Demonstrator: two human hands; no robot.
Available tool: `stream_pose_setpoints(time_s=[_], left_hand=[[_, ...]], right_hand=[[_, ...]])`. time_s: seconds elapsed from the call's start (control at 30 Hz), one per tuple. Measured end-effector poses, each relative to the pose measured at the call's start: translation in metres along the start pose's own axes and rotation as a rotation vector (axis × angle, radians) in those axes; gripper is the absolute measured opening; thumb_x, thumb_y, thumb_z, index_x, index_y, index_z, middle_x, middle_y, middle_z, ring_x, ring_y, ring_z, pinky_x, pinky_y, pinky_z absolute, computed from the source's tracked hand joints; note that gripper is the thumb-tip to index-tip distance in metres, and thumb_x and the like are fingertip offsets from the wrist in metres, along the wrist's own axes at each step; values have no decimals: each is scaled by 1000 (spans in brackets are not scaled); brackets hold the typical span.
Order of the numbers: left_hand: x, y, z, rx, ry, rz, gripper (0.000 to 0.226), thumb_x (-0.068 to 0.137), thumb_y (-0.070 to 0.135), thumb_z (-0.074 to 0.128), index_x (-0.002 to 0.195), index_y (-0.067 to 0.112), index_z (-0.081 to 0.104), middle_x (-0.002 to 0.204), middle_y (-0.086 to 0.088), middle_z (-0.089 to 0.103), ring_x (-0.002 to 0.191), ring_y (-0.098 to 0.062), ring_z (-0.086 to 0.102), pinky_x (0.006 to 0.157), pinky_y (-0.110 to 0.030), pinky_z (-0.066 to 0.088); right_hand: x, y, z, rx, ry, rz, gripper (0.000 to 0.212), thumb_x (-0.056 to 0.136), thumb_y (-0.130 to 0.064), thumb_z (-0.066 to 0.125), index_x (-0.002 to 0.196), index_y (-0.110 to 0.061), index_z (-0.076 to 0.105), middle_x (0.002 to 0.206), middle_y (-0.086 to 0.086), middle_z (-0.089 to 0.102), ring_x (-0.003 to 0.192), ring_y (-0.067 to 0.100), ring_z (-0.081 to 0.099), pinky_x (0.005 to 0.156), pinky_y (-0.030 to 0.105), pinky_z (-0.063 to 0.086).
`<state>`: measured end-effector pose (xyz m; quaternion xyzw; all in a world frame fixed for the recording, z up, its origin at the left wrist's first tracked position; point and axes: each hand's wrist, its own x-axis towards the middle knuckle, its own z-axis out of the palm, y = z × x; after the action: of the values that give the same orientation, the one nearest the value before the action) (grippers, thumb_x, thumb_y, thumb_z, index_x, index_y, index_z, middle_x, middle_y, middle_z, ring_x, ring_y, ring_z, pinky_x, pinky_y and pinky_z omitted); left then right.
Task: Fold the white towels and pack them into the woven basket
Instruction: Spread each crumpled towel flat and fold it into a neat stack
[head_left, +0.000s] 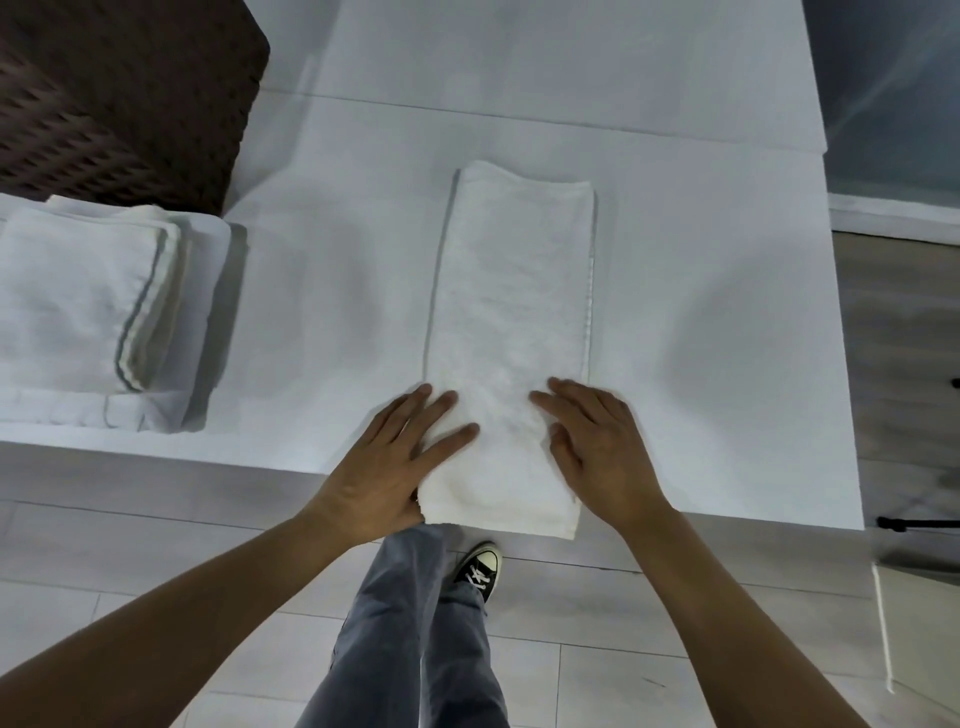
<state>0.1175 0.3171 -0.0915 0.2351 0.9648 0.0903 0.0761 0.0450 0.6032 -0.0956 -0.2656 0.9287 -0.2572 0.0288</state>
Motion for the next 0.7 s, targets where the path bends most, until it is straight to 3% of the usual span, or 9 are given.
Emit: stream_pose_setpoints(time_s=[0.13,0.23,0.33,0.4,0.47,0.57,0.63,0.7], left_hand=[[-5,2,-3,-98,148,-28,74,76,27,78,145,20,53,155,-9,45,148,-34,33,116,-55,31],[-2,6,-12,-331,300,-120,46,93,37,58,134,17,59,139,-8,61,142,-24,41,116,-50,31],[4,9,-28,-487,334,-327,56,100,53,42,125,10,66,128,-7,68,132,-22,45,112,-35,35],[11,12,-45,-585,320,-416,45,97,50,45,110,15,71,106,5,72,108,-17,60,91,-38,51],[19,15,-57,-674,292,-480,33,97,51,45,85,25,63,71,19,61,70,-5,58,61,-27,44],[30,16,-65,-786,245,-557,41,96,57,42,68,28,48,57,12,53,51,-8,47,52,-28,32],[36,13,-70,-872,243,-637,53,93,65,40,68,21,52,62,1,59,55,-7,50,57,-36,40],[44,9,-75,-959,235,-749,68,89,72,40,73,8,56,69,-10,63,61,-14,53,62,-36,42]], right_hand=[[-7,-4,-6,27,-34,-26,42,96,-16,49,133,-22,66,144,-2,59,132,17,54,111,39,38],[-14,-1,-13,112,-65,10,47,91,-9,48,130,-26,68,143,-9,58,131,13,54,110,38,39],[-20,3,-21,191,-142,50,58,87,0,52,135,-29,63,144,-17,55,133,3,48,115,33,32],[-25,2,-24,184,-228,43,70,81,1,59,143,-31,54,148,-22,47,135,-6,39,119,25,21],[-30,-2,-26,196,-297,45,76,79,-12,71,147,-34,45,147,-27,44,132,-11,37,119,24,18],[-26,-14,-31,208,-226,70,70,77,-49,77,140,-33,50,123,-36,48,113,-12,44,109,20,26],[-20,-24,-33,238,-141,118,58,79,-51,78,130,-33,56,107,-35,50,105,-17,44,98,9,26],[-15,-33,-36,389,-186,266,41,84,-48,76,120,-38,58,100,-31,57,108,-20,40,93,10,33]])
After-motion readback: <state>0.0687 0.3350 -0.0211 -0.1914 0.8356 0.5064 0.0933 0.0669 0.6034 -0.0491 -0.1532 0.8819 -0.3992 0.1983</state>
